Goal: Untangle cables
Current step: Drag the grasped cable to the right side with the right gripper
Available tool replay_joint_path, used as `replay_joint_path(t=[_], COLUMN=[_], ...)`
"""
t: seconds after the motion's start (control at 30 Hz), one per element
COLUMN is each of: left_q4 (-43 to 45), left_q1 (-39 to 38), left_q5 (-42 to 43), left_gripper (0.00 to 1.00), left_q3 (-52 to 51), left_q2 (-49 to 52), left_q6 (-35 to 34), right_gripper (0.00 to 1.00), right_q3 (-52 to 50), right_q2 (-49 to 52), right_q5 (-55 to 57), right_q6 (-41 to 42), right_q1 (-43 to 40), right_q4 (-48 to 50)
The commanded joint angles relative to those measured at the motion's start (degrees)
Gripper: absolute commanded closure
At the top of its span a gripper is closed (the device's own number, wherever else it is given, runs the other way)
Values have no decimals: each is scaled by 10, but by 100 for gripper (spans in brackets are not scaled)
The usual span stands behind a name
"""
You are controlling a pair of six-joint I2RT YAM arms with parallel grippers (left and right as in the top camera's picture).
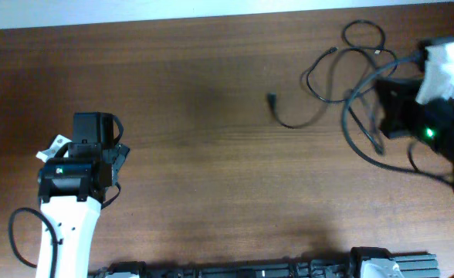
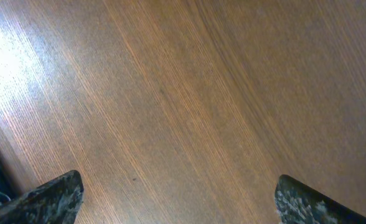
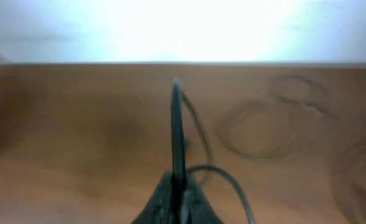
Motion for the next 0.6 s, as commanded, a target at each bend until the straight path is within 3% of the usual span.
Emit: replay_joint_path(t=[0.0, 0.07, 0.27, 0.37, 0.57], left_q4=[-1, -1, -1, -1, -1], left_q1=[2, 2, 2, 2, 2], left_q5=[0, 0, 0, 0, 0], left_gripper=[1, 1, 1, 1, 1], left_q3=[5, 5, 5, 5, 5], left_q2=[-2, -2, -2, -2, -2], left_q6=[-5, -5, -5, -5, -5], right_gripper=[96, 96, 96, 96, 96], right_q3=[7, 6, 5, 5, 4], right_q2=[-8, -5, 58, 89, 95], right_q5=[352, 395, 371, 371, 348], right_q6=[99, 115, 122, 178, 294], right_q1=[0, 0, 1, 1, 1], right_q4=[-63, -102, -208, -254, -250])
